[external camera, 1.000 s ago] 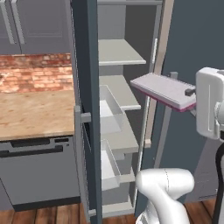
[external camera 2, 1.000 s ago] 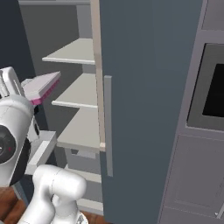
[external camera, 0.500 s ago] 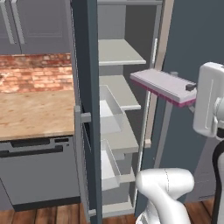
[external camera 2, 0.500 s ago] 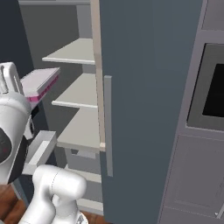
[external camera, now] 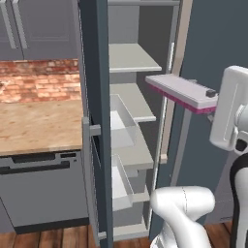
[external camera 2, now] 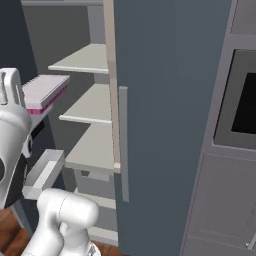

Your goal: The ice cube tray has been filled with water. Take the tray and place it in the freezer to make ice. Close the freezer door after placing the tray.

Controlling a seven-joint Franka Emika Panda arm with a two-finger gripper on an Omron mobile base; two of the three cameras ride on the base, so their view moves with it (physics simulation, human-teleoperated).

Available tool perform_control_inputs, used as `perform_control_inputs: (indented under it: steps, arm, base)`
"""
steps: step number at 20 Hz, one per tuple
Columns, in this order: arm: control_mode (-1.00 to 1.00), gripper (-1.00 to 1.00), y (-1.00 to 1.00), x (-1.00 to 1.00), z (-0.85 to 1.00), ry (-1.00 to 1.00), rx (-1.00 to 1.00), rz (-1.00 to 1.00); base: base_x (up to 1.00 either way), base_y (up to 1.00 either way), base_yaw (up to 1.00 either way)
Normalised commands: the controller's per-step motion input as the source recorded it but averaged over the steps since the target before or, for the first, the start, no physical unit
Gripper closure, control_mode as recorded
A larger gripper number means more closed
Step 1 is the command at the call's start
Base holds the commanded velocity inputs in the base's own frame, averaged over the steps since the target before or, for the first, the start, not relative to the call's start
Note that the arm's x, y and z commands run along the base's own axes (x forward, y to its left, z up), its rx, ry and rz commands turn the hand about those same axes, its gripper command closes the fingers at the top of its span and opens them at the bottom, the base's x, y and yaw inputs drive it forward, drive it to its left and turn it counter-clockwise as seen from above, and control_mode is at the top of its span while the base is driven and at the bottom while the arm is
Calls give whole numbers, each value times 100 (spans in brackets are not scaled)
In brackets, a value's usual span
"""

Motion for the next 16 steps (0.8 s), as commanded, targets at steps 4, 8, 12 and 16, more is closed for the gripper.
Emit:
perform_control_inputs:
  steps: [4, 8, 12, 16]
  arm:
    - [-100, 100, 17, 0, 0, 0, 0, -1]
    - [-100, 100, 20, 0, 4, -1, 0, 0]
    - [-100, 100, 8, 0, 12, -6, 0, 0]
    - [-100, 100, 2, 0, 17, -6, 0, 0]
  base:
    - [0, 0, 0]
    - [0, 0, 0]
    - [0, 0, 0]
    - [0, 0, 0]
